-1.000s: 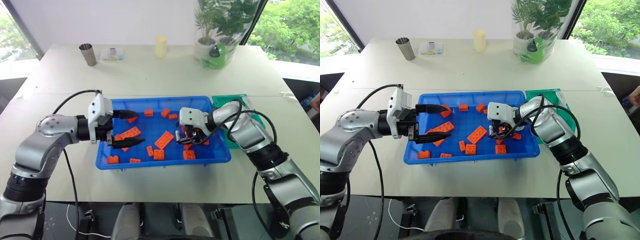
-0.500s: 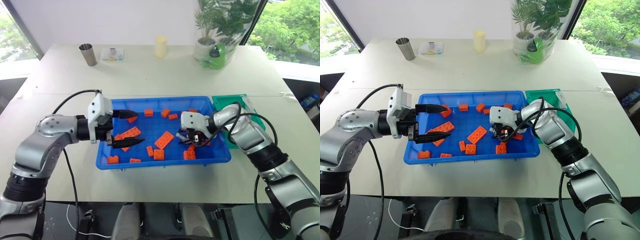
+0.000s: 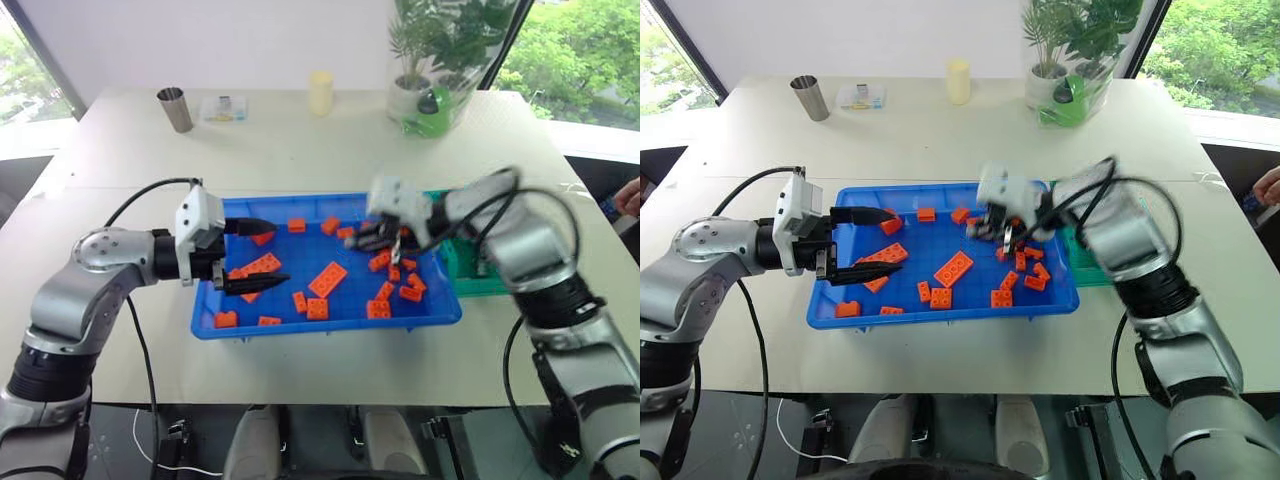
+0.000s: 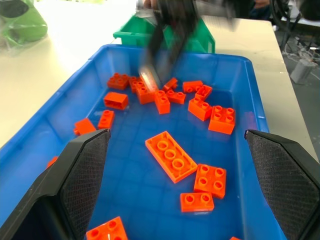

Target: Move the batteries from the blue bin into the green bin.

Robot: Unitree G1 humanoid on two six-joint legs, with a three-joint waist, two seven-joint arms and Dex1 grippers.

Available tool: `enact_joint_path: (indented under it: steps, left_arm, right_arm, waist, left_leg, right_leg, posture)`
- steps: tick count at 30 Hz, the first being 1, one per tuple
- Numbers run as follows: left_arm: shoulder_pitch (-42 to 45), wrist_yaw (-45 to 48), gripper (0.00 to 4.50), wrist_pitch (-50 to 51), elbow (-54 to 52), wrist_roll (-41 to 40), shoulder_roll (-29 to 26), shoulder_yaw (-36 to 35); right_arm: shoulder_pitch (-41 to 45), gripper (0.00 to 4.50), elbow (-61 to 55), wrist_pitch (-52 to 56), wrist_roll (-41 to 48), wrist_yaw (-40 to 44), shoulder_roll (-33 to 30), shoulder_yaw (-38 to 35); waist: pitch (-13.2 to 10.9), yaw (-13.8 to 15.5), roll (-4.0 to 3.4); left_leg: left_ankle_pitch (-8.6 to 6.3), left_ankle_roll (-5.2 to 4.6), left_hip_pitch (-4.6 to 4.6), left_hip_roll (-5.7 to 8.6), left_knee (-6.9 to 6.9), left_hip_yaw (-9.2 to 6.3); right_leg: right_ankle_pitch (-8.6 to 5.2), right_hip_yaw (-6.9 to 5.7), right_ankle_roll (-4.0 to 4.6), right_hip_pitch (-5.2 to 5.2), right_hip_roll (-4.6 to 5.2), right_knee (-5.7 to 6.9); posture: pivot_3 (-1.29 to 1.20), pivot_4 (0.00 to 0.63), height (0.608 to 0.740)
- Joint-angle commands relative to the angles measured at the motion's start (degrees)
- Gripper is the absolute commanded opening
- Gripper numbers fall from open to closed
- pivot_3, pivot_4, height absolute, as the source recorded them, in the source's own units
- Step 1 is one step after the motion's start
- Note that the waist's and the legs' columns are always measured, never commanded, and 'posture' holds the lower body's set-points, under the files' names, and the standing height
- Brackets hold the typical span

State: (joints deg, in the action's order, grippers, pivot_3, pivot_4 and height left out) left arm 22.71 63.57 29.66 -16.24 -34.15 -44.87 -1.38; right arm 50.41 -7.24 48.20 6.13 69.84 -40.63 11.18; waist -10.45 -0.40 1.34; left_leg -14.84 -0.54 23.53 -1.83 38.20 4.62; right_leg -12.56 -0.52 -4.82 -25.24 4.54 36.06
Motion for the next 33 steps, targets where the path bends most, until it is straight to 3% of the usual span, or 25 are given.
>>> enact_joint_path:
  steps: [1, 4, 7, 11, 14, 17, 20, 24, 28, 33]
  left_arm:
    - [0.2, 0.5, 4.5, -1.3, -0.3, 0.4, -0.4, -1.0]
    - [0.3, 0.7, 4.5, -1.5, 0.7, 0.4, -0.7, -1.5]
    - [0.8, 0.8, 4.5, -1.8, 2.2, 0.6, -0.9, -2.1]
    - [1.9, 0.4, 4.5, -1.3, 3.8, -0.2, -0.7, -3.2]
    - [2.7, 0.4, 4.5, -0.8, 5.0, -0.7, -1.4, -4.5]
    - [2.7, 0.8, 4.5, -0.5, 6.0, -0.9, -2.6, -6.2]
    - [2.0, 2.1, 4.5, 0.0, 7.8, -2.0, -5.2, -9.8]
    - [-0.5, 7.4, 4.5, -0.4, 12.6, -2.0, -12.3, -15.4]
    - [-2.5, 11.3, 4.5, -2.4, 19.8, -0.2, -18.4, -19.3]
    - [-3.9, 14.0, 4.5, -4.6, 25.5, 1.4, -22.5, -21.7]
  right_arm:
    - [-1.0, 0.04, 0.8, 3.0, 2.0, -0.8, -7.3, -7.3]
    - [-6.7, 0.04, 3.1, 1.4, 1.7, -2.0, -14.3, -11.4]
    - [-12.0, 0.04, 4.6, 0.1, 2.1, -4.3, -16.8, -14.0]
    - [-16.0, 2.09, 6.9, -4.6, 0.2, -9.9, -16.1, -14.1]
    - [-18.4, 3.62, 7.3, -8.4, 2.4, -9.2, -16.5, -15.6]
    - [-20.1, 3.62, 8.2, -12.4, 6.3, -5.4, -17.8, -19.1]
    - [-24.7, 3.62, 12.4, -25.2, 8.0, 2.8, -22.1, -23.0]
    - [-27.1, 3.62, 24.5, -34.2, 10.7, 12.3, -27.4, -27.5]
    - [-26.8, 3.62, 35.6, -40.0, 10.6, 14.8, -29.5, -29.1]
    - [-25.2, 3.62, 41.2, -41.6, 11.4, 16.2, -29.2, -29.0]
  waist:
    - [0.0, 0.4, 0.03]
    - [0.0, 0.9, 0.04]
    - [0.0, 0.9, 0.03]
    - [0.0, -0.4, 0.02]
    - [0.0, -0.6, 0.01]
    - [0.0, -0.4, 0.01]
    - [0.0, -0.2, 0.01]
    - [0.0, -0.4, 0.01]
    - [0.0, -0.8, -0.01]
    - [-0.1, -0.8, -0.09]
  left_leg:
    - [0.0, 0.0, 0.01, 0.01, -0.01, 0.0]
    - [-0.05, -0.07, 0.06, 0.03, -0.02, 0.05]
    - [-0.05, -0.09, 0.09, 0.03, -0.02, 0.16]
    - [-0.04, -0.08, 0.02, 0.01, -0.01, 0.17]
    - [-0.04, -0.08, -0.01, 0.01, -0.02, 0.17]
    - [-0.05, -0.08, 0.0, 0.01, -0.03, 0.15]
    - [-0.05, -0.09, 0.01, 0.01, -0.04, 0.16]
    - [-0.05, -0.09, 0.0, 0.01, -0.04, 0.28]
    - [-0.05, -0.09, -0.08, -0.03, -0.04, 0.35]
    - [-0.05, -0.08, -0.12, -0.08, -0.05, 0.32]
  right_leg:
    - [-0.01, -0.04, 0.01, 0.02, 0.02, -0.04]
    - [-0.02, -0.01, 0.04, 0.02, 0.09, -0.19]
    - [-0.02, 0.01, 0.04, 0.02, 0.08, -0.33]
    - [-0.02, 0.05, 0.03, 0.01, 0.03, -0.28]
    - [-0.01, 0.08, 0.0, -0.01, 0.01, -0.21]
    - [0.03, 0.08, -0.09, -0.02, -0.02, -0.17]
    - [0.05, 0.07, -0.14, -0.01, -0.03, -0.18]
    - [-0.05, 0.06, -0.04, 0.03, 0.02, -0.27]
    - [-0.06, 0.08, -0.01, 0.03, 0.02, -0.28]
    - [-0.07, 0.12, 0.02, -0.01, 0.04, -0.22]
  posture:
    - [0.0, 0.15, 0.736]
    - [0.0, 0.15, 0.736]
    - [0.0, 0.15, 0.736]
    - [0.0, 0.15, 0.736]
    - [0.0, 0.15, 0.736]
    - [0.0, 0.15, 0.736]
    - [0.0, 0.15, 0.736]
    - [0.0, 0.15, 0.736]
    - [0.0, 0.15, 0.736]
    - [0.0, 0.15, 0.736]
